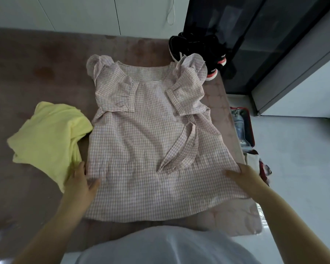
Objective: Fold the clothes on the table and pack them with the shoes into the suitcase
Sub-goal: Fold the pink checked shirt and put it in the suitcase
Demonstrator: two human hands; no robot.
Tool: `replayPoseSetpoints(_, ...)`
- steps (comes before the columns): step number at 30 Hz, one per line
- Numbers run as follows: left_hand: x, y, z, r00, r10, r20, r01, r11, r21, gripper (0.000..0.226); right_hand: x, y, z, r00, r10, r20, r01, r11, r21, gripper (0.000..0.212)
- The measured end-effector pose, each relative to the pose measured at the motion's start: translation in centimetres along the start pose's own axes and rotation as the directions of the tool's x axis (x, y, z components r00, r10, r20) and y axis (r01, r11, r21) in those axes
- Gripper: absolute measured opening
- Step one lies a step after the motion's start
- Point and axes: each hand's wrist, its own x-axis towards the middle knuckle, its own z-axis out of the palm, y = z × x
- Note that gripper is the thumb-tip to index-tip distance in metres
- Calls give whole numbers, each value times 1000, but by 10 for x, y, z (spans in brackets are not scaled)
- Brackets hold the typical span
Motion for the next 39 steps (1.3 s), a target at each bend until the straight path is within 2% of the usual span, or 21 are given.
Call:
replayPoseSetpoints(4,-14,6,-2,996,-85,5,85,995,-49,49,0,4,-8,994,-12,-108,9,999,-32,43)
replayPoseSetpoints(7,-22,7,-7,998,-56,5,56,998,-33,29,1,10,-12,987,-31,-158,11,992,-124,40)
replayPoseSetpoints(11,-30,7,-12,994,-91,-67,79,984,-162,19,-1,16,-10,977,-81,-199,54,989,-137,33)
replayPoseSetpoints(15,-36,7,-11,991,-128,-43,119,980,-157,15,0,22,-7,991,-48,-121,24,980,-197,42)
replayPoseSetpoints(20,-37,8,-21,992,-113,-60,113,994,-2,25,12,23,-12,1000,-15,-26,5,935,-354,49)
replayPoseSetpoints(24,-5,29,-40,996,41,-83,-39,999,18,36,38,-16,-26,989,-126,-77,103,962,-251,53)
replayPoseSetpoints(28,60,66,-57,977,213,-26,-214,976,-36,37,76,-88,-37,954,-280,-111,248,939,-239,56)
replayPoseSetpoints(31,113,99,-67,957,282,-75,-284,959,-17,40,104,-142,-37,937,-311,-161,286,945,-156,54)
replayPoseSetpoints(33,148,122,-73,963,255,-89,-263,962,-81,46,122,-173,-35,932,-308,-191,302,951,-59,55)
replayPoseSetpoints(36,193,146,-76,976,169,-135,-202,937,-284,55,151,-202,-31,942,-247,-228,281,950,135,53)
replayPoseSetpoints(39,229,159,-73,973,60,-224,-138,926,-350,65,173,-219,-31,972,-125,-199,186,928,323,58)
